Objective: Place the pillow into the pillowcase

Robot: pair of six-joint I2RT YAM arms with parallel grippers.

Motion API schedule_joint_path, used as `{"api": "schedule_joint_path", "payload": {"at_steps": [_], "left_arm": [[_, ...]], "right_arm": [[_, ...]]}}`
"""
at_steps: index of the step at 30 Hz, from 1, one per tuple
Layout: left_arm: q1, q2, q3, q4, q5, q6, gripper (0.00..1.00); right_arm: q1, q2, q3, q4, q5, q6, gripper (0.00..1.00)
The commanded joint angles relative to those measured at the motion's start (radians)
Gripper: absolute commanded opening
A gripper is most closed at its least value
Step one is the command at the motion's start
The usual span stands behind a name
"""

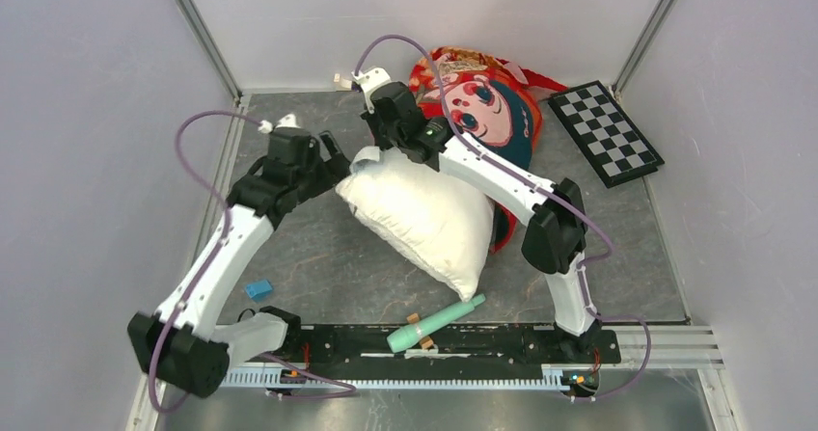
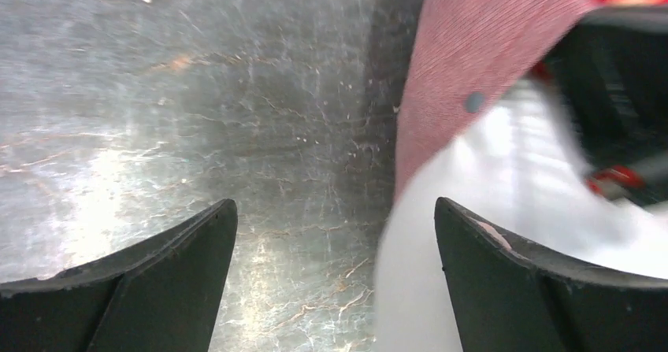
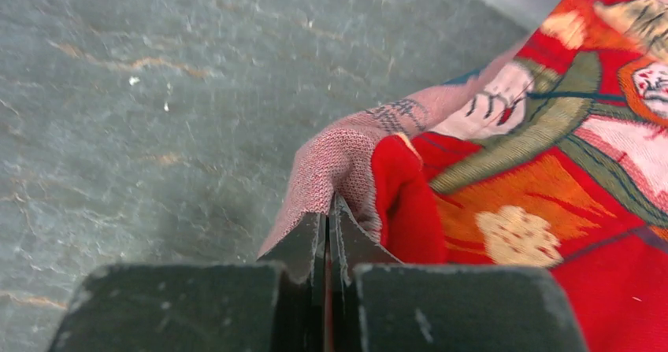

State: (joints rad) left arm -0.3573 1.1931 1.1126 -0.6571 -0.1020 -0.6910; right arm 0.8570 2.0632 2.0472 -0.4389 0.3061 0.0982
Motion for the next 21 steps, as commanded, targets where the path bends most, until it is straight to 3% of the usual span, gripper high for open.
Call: {"api": "schedule_joint_path", "payload": {"at_steps": [1, 4, 6, 10, 11, 14, 18, 21], "left_arm": [[0.04, -0.182, -0.069, -0.013, -0.065, -0.057, 1.0], [0.041, -0.237, -0.107, -0.002, -0.014, -0.057, 1.0], [0.04, -0.229, -0.12, -0.021, 0.057, -0.052, 1.0], [0.027, -0.272, -0.24, 0.017, 0.097, -0.086, 1.0], [0.028, -0.278, -0.272, 0.032, 0.097, -0.091, 1.0], [0.029, -0.277, -0.335, 0.068, 0.131, -0.113, 1.0], [0.049, -0.263, -0.383, 0.092, 0.074, -0.145, 1.0], [0.084, -0.195, -0.403, 0.181, 0.16, -0.146, 1.0]], "right_arm": [[-0.02, -0.032, -0.016, 0.107, -0.104, 0.018, 0.0], [-0.018, -0.046, 0.012, 0.106, -0.143, 0.011, 0.08], [-0.018, -0.062, 0.034, 0.1, -0.164, 0.004, 0.24], [-0.013, -0.107, 0.045, 0.063, -0.185, -0.027, 0.67], [-0.008, -0.131, 0.019, 0.058, -0.177, -0.039, 0.73], [0.009, -0.21, -0.1, 0.055, -0.124, -0.088, 0.82], [0.019, -0.282, -0.279, 0.05, -0.093, -0.2, 0.88], [0.024, -0.317, -0.377, 0.051, -0.071, -0.268, 0.91]]}}
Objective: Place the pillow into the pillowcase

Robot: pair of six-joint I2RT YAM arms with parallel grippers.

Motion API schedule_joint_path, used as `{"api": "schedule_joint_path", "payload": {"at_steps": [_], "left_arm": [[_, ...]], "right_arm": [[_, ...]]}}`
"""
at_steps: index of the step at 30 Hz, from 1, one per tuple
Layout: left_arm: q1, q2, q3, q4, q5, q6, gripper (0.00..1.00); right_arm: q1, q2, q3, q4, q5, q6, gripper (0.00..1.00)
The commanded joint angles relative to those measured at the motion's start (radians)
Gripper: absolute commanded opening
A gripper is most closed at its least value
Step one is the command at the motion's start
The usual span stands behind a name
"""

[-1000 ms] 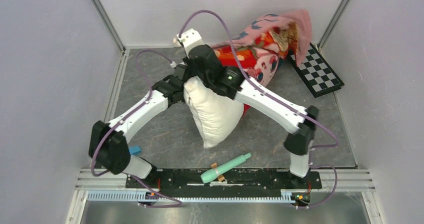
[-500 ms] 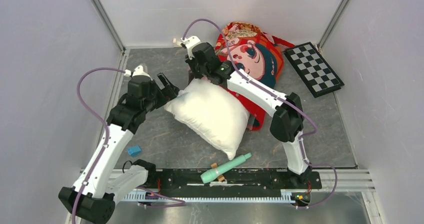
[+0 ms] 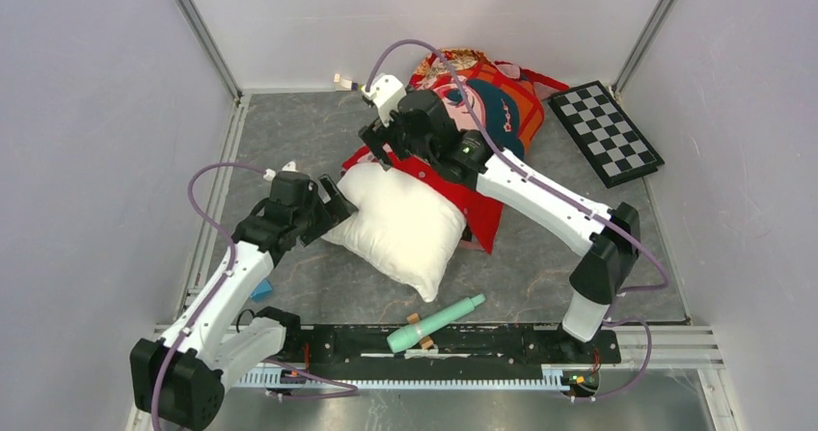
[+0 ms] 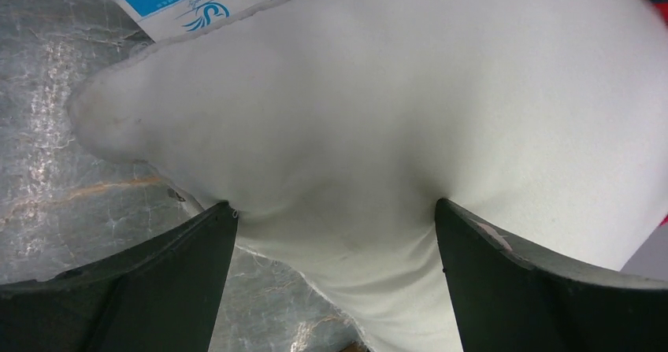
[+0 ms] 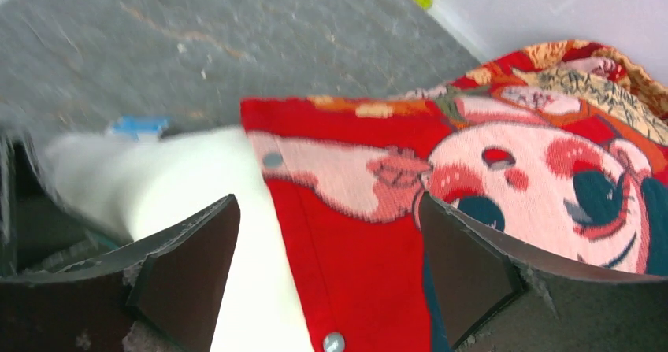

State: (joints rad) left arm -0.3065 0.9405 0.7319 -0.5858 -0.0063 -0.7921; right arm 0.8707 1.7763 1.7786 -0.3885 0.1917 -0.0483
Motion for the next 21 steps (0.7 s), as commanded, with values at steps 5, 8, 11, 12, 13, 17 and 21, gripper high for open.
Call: {"api": "schedule_joint_path", "payload": {"at_steps": [5, 8, 11, 12, 13, 17, 21], "left_arm": [[0.036, 0.18, -0.015, 0.193, 0.063, -0.041, 0.93], [0.038, 0.226, -0.004, 0.218, 0.052, -0.042, 0.79], [0.04, 0.261, 0.004, 0.243, 0.049, -0.048, 0.61], [0.04, 0.271, 0.004, 0.254, 0.05, -0.048, 0.54], [0.04, 0.281, 0.006, 0.264, 0.051, -0.05, 0.46], [0.035, 0.348, 0.023, 0.308, 0.071, -0.065, 0.1], [0.005, 0.386, 0.06, 0.351, 0.06, -0.108, 0.02]], "right_arm": [[0.034, -0.057, -0.209, -0.009, 0.128, -0.161, 0.95], [0.032, -0.009, -0.193, -0.039, 0.259, -0.151, 0.94], [0.023, 0.032, -0.163, -0.055, 0.355, -0.133, 0.84], [0.023, 0.039, -0.151, -0.055, 0.398, -0.122, 0.78], [0.023, 0.045, -0.13, -0.061, 0.42, -0.111, 0.69], [0.056, 0.111, 0.079, -0.168, 0.487, -0.053, 0.18], [0.226, 0.178, 0.359, -0.285, 0.439, 0.028, 0.0]]}}
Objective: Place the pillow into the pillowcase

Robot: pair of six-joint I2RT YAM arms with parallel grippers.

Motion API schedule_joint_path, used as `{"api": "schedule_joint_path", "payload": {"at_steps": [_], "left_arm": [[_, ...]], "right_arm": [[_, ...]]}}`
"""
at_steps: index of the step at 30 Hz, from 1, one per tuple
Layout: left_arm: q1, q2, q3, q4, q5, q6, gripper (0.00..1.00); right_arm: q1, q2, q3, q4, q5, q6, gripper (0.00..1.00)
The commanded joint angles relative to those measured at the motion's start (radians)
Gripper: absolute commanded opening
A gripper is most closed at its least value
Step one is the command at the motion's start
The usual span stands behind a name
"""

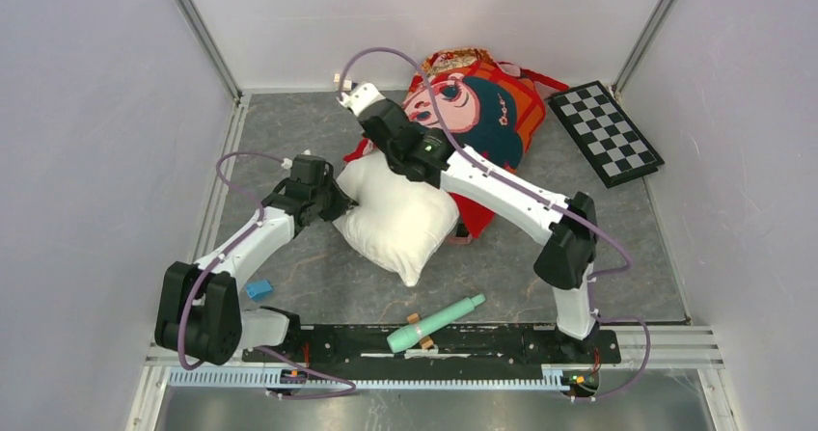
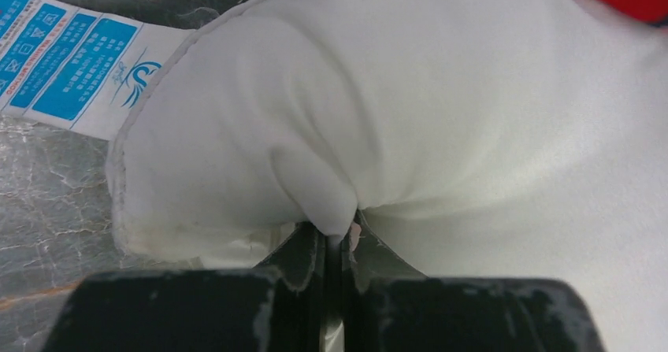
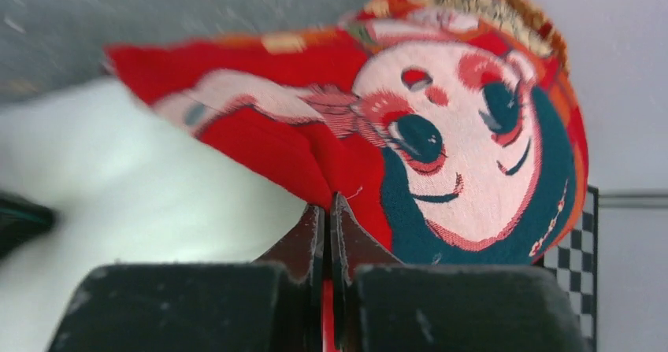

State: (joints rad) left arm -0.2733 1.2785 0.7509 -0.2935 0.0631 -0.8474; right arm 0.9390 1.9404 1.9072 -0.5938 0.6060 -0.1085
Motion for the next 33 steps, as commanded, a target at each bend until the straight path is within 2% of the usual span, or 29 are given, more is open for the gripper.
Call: {"api": "schedule_joint_path", "payload": {"at_steps": [1, 3, 6, 11, 14, 15, 17, 18, 20, 21, 24, 25, 29, 33], "left_arm": [[-0.03, 0.053, 0.057, 0.067, -0.011, -0.065, 0.02], [-0.035, 0.067, 0.104, 0.069, -0.011, -0.077, 0.03], [-0.041, 0.077, 0.174, 0.044, -0.036, -0.085, 0.02], [-0.04, 0.098, 0.214, 0.036, -0.093, -0.102, 0.02], [-0.041, 0.126, 0.239, 0.034, -0.104, -0.098, 0.02], [-0.039, 0.134, 0.248, 0.03, -0.107, -0.091, 0.02], [-0.04, 0.148, 0.276, 0.022, -0.102, -0.067, 0.03], [-0.04, 0.151, 0.289, 0.009, -0.099, -0.053, 0.04], [-0.039, 0.145, 0.319, -0.022, -0.103, -0.008, 0.14], [-0.039, 0.136, 0.335, -0.051, -0.114, 0.016, 0.25], [-0.035, 0.09, 0.37, -0.116, -0.125, 0.088, 0.61], [-0.034, 0.077, 0.378, -0.145, -0.124, 0.106, 0.68], [-0.032, -0.009, 0.366, -0.235, -0.109, 0.158, 0.88], [-0.033, -0.118, 0.305, -0.297, -0.068, 0.168, 0.98]], "right_arm": [[0.194, 0.001, 0.214, -0.06, -0.002, 0.103, 0.0], [0.241, -0.068, 0.091, 0.035, -0.039, 0.145, 0.0], [0.239, -0.145, -0.093, 0.118, -0.036, 0.165, 0.0], [0.133, -0.226, -0.294, 0.167, -0.114, 0.205, 0.0], [0.097, -0.278, -0.372, 0.2, -0.148, 0.211, 0.06], [0.096, -0.286, -0.374, 0.196, -0.139, 0.208, 0.12], [0.097, -0.307, -0.366, 0.175, -0.127, 0.203, 0.4], [0.096, -0.319, -0.368, 0.167, -0.1, 0.205, 0.57], [0.095, -0.35, -0.39, 0.143, -0.03, 0.208, 0.76], [0.094, -0.366, -0.412, 0.135, 0.004, 0.208, 0.82], [0.079, -0.44, -0.522, 0.143, 0.036, 0.207, 0.89], [0.073, -0.464, -0.574, 0.156, 0.036, 0.208, 0.9], [0.049, -0.575, -0.766, 0.235, 0.015, 0.2, 0.94], [0.004, -0.654, -0.917, 0.289, -0.019, 0.202, 0.95]]}}
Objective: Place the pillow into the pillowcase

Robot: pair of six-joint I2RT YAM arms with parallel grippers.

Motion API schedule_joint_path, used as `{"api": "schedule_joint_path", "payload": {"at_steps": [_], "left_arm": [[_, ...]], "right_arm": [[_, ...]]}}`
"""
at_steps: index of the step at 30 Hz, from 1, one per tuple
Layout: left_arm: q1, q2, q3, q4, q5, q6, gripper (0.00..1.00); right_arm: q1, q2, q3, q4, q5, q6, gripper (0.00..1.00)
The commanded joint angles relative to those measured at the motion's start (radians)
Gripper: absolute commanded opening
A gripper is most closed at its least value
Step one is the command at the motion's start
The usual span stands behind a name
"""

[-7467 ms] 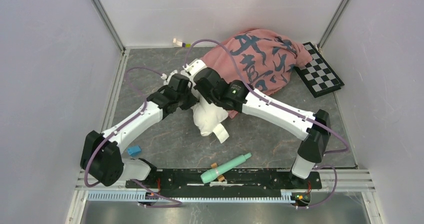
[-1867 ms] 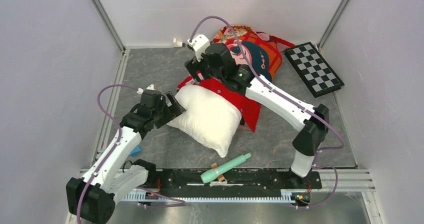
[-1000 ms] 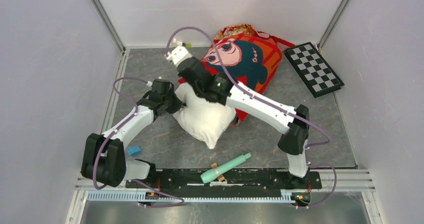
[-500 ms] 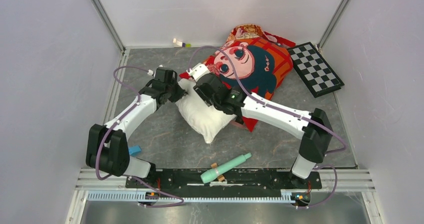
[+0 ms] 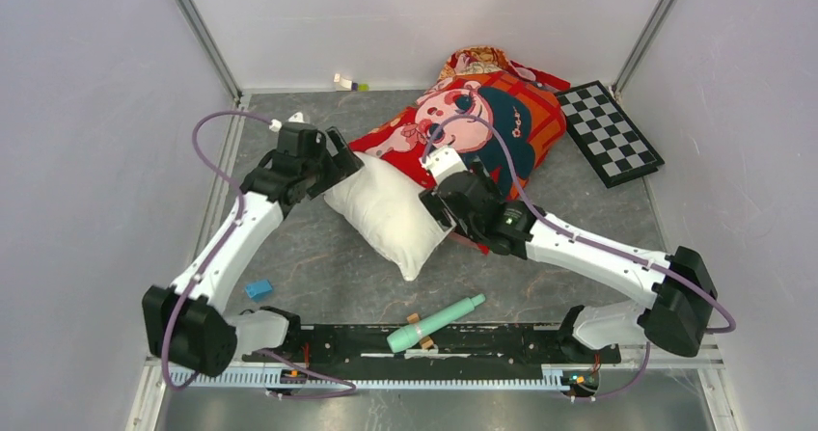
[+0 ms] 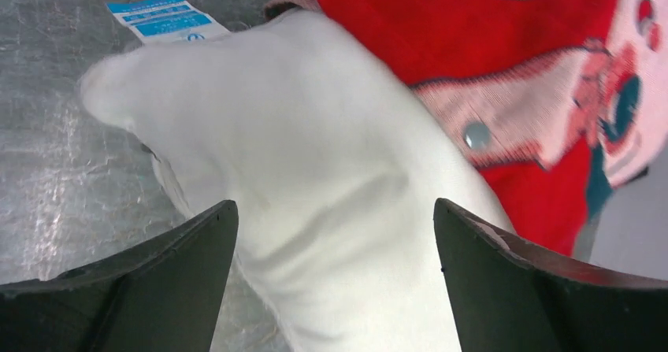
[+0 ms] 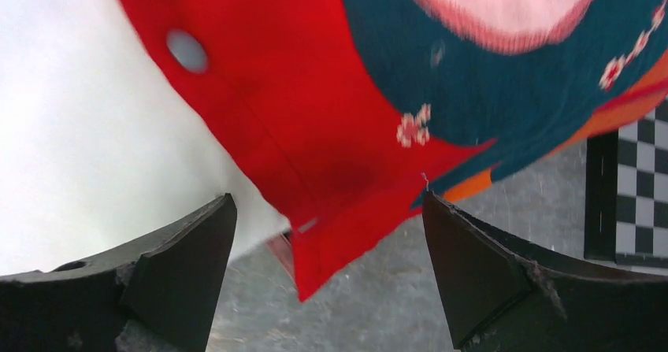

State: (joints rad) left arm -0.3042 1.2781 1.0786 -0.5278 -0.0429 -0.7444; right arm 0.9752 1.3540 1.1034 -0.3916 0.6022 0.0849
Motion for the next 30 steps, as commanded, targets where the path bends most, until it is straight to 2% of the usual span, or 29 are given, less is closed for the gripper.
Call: {"api": "schedule_joint_path", "payload": {"at_steps": [1, 7, 11, 14, 17, 20, 21, 23, 24, 25, 26, 28, 30], "left_arm": [[-0.002, -0.149, -0.044, -0.071, 0.066, 0.062, 1.0], [-0.025, -0.289, -0.133, -0.134, 0.118, 0.017, 1.0], [-0.12, -0.356, -0.207, -0.131, 0.085, -0.06, 1.0], [-0.223, -0.363, -0.28, -0.055, 0.051, -0.155, 1.0], [-0.274, -0.315, -0.344, 0.068, 0.055, -0.238, 1.0], [-0.293, -0.267, -0.412, 0.227, 0.007, -0.318, 1.0], [-0.296, -0.25, -0.432, 0.279, 0.005, -0.341, 1.0], [-0.298, -0.206, -0.445, 0.338, -0.031, -0.367, 0.99], [-0.297, -0.181, -0.445, 0.355, -0.059, -0.372, 0.97], [-0.298, -0.16, -0.441, 0.369, -0.083, -0.375, 0.92], [-0.296, -0.135, -0.433, 0.381, -0.107, -0.371, 0.86], [-0.29, -0.089, -0.399, 0.381, -0.132, -0.347, 0.68], [-0.285, -0.05, -0.365, 0.39, -0.137, -0.326, 0.39]], "right_arm": [[-0.038, -0.078, -0.137, 0.102, -0.024, 0.003, 0.94], [-0.055, -0.061, -0.193, 0.171, -0.037, -0.017, 0.95], [-0.076, -0.013, -0.177, 0.203, -0.002, -0.018, 0.9], [-0.079, 0.014, -0.16, 0.209, 0.027, -0.016, 0.81], [-0.079, 0.041, -0.14, 0.211, 0.031, -0.015, 0.75], [-0.079, 0.058, -0.121, 0.205, 0.066, -0.014, 0.62], [-0.079, 0.062, -0.112, 0.203, 0.071, -0.014, 0.52], [-0.08, 0.073, -0.085, 0.181, 0.079, -0.014, 0.25], [-0.079, 0.08, -0.06, 0.159, 0.082, -0.01, 0.11], [-0.077, 0.084, -0.037, 0.129, 0.085, -0.006, 0.02], [-0.073, 0.089, -0.004, 0.098, 0.096, -0.001, 0.0], [-0.056, 0.082, 0.052, 0.038, 0.121, 0.004, 0.0], [-0.039, 0.065, 0.122, -0.012, 0.092, 0.011, 0.0]]}}
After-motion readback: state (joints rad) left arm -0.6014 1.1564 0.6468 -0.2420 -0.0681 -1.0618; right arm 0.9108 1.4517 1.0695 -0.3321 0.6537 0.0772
